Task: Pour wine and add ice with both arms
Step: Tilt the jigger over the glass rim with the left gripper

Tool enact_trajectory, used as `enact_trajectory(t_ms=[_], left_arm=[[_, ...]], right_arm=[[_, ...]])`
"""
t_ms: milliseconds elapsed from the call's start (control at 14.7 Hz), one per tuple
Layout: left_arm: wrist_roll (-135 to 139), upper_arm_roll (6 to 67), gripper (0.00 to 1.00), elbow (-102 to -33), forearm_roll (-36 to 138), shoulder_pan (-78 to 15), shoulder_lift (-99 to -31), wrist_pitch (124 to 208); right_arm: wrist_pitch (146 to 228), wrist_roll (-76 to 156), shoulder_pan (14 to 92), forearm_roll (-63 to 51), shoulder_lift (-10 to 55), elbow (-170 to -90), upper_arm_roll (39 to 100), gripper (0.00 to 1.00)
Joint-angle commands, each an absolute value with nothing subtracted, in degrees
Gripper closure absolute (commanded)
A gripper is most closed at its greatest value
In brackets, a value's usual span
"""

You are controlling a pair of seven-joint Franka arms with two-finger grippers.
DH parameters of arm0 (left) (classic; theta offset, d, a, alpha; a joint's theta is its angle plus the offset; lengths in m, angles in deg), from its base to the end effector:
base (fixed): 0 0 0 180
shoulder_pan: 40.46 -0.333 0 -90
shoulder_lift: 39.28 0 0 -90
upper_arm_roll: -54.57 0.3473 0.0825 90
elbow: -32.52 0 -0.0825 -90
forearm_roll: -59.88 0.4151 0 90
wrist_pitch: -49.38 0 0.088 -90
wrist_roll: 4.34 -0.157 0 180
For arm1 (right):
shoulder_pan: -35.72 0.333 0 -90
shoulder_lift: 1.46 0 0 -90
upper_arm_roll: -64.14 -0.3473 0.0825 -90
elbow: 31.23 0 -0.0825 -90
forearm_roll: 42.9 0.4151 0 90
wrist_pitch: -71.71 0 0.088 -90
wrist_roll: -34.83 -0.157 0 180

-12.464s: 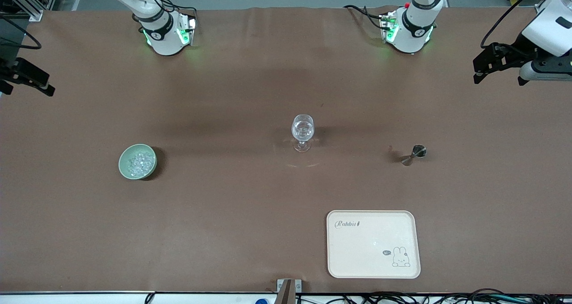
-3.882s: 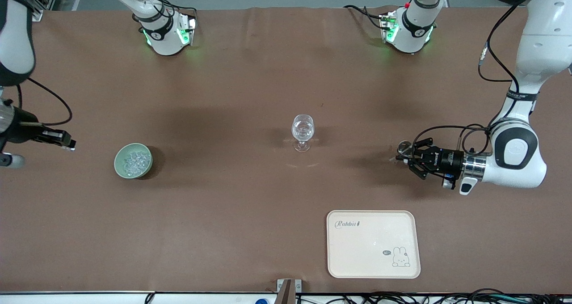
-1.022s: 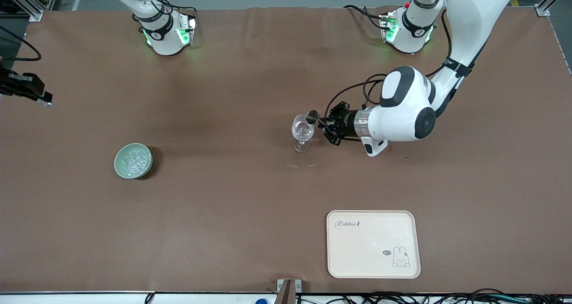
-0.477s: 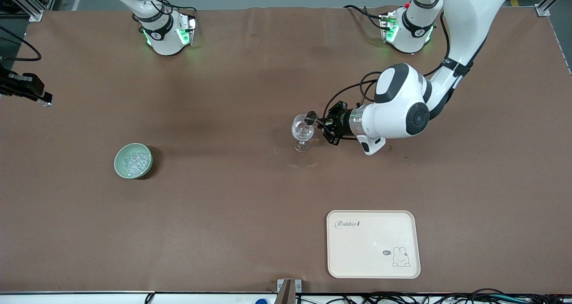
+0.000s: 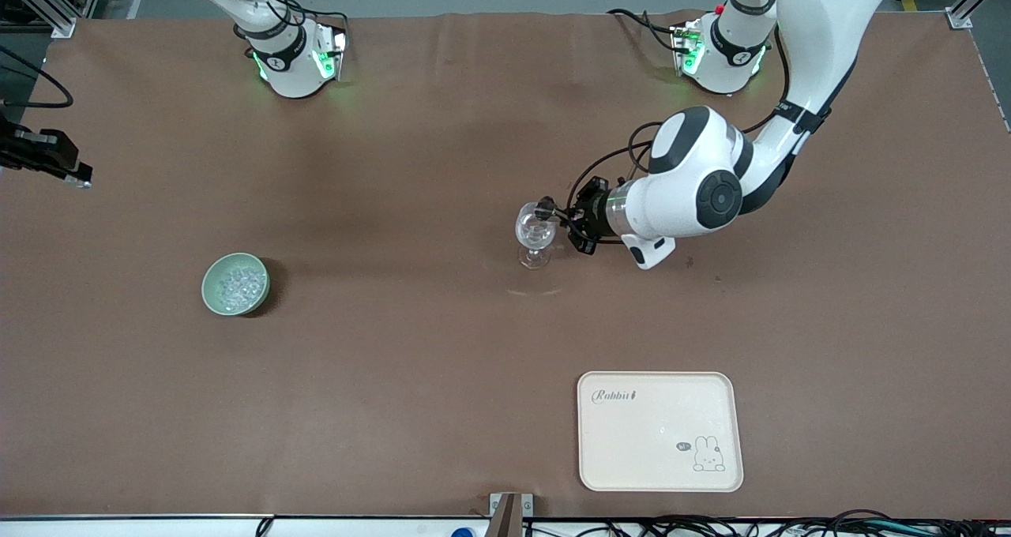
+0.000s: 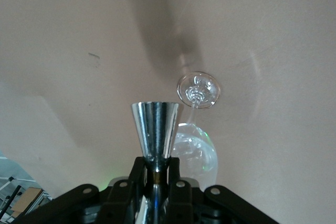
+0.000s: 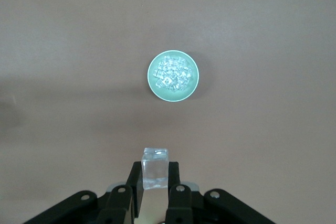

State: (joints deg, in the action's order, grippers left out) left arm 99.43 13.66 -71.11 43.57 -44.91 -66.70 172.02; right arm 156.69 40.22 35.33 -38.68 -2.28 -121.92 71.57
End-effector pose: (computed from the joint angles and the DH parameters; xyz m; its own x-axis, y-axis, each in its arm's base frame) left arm 0.5464 -0.3962 0.3065 0.1045 0.8767 -0.4696 0.9476 -0.2311 -0.2207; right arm 0.5631 -0.0656 0.6014 0.9963 -0.0356 -0.0777 -0.0421 -0.9957 -0.0831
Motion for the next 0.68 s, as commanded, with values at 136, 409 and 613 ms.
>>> enact_trajectory(t_ms=[136,409,613], left_arm=[[100.8,13.8,0.99,-70.2,44.8,-44.5,-66.9,172.2],[95.4,13.6,0.99,-70.2,42.7,-45.8,-67.3,171.5],[88.8,13.6,0.99,-69.6,35.0,-45.9,-67.2,171.5]], right_arm=[[157.5,40.5,35.5,-39.5,-3.7,-123.5,71.4,0.97],[157.6,40.5,36.0,-39.5,-3.7,-123.5,71.4,0.97],[157.5,40.5,36.0,-39.5,-3.7,-123.5,71.4,0.97]])
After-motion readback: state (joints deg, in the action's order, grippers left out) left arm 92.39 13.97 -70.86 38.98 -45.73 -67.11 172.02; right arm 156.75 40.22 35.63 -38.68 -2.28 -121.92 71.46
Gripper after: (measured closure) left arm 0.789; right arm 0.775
